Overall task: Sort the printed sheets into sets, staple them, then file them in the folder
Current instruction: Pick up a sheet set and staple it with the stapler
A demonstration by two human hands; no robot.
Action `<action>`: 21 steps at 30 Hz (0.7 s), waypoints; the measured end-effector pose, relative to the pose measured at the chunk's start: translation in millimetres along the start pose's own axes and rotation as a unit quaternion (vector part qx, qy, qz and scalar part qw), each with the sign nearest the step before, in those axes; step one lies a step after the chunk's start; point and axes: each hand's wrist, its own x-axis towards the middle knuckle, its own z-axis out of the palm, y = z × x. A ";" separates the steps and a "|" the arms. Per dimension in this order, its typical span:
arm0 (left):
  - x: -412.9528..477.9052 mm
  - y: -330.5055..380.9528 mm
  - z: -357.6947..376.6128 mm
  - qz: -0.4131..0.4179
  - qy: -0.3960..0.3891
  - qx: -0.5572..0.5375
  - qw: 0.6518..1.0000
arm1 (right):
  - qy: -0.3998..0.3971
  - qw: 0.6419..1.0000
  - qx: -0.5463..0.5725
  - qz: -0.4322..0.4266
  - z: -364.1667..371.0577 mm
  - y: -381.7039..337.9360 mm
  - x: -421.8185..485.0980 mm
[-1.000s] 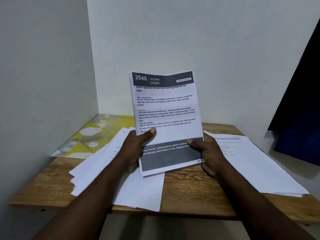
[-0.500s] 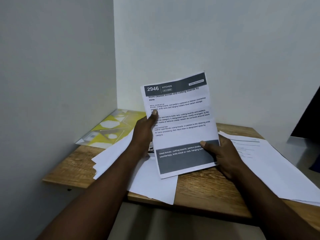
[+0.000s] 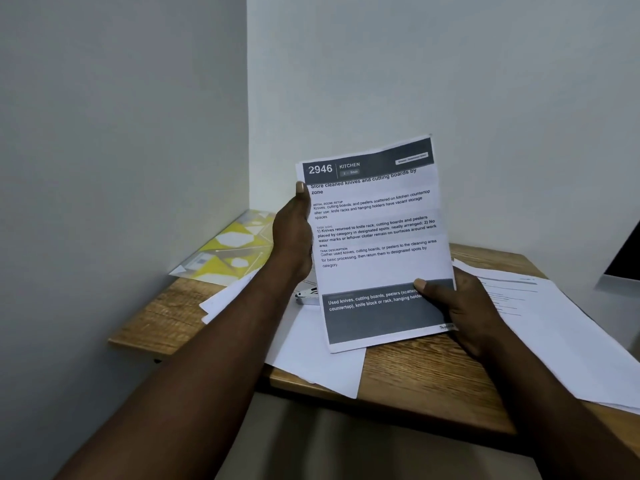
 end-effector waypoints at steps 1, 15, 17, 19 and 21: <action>1.1 0.2 1.5 0.022 0.016 0.039 0.999 | 0.001 1.000 -0.004 -0.001 0.7 -0.1 -0.3; 15.9 -6.2 7.6 0.039 0.014 0.090 0.995 | 0.014 1.000 -0.011 -0.014 0.9 -3.2 -3.1; 13.0 -4.0 8.0 0.022 0.007 0.060 0.998 | 0.013 1.000 -0.015 -0.016 1.3 -3.0 -2.9; 8.3 -1.8 10.0 -0.001 -0.021 0.047 0.999 | 0.017 1.000 -0.014 -0.019 0.3 -2.3 -2.3; 2.2 -0.1 12.7 -0.025 -0.065 0.020 0.997 | 0.027 0.999 -0.011 -0.023 -1.2 -1.9 -1.6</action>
